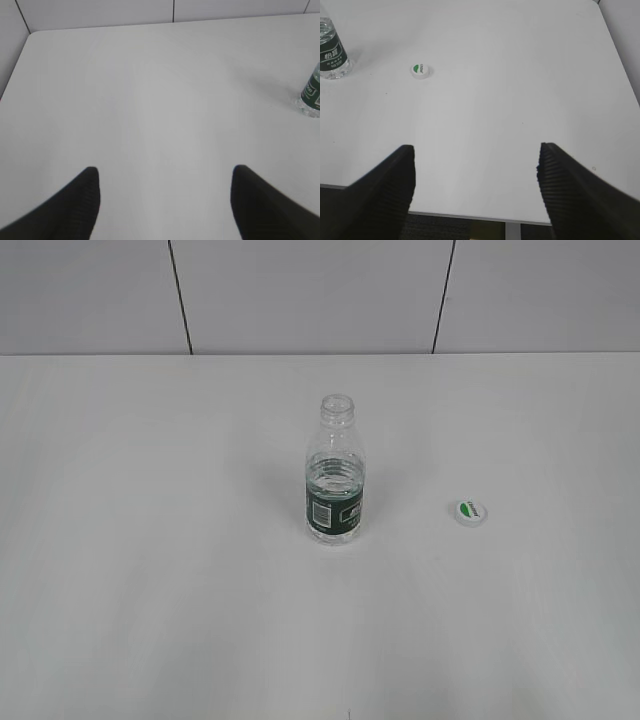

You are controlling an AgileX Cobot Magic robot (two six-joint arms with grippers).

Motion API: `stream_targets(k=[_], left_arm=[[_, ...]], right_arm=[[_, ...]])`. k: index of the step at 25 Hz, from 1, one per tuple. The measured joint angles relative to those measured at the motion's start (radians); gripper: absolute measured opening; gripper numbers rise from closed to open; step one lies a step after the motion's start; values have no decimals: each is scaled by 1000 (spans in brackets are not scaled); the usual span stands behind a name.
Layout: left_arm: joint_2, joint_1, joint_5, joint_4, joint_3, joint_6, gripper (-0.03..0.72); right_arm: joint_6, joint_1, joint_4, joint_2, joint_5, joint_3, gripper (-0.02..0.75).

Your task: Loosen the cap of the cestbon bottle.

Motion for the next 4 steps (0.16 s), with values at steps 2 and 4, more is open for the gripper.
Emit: stream_targets(k=[2, 4], left_arm=[[0, 0, 0, 0, 0, 0, 492], [0, 0, 0, 0, 0, 0, 492]], right_arm=[[0, 0, 0, 0, 0, 0, 582], [0, 0, 0, 0, 0, 0, 582]])
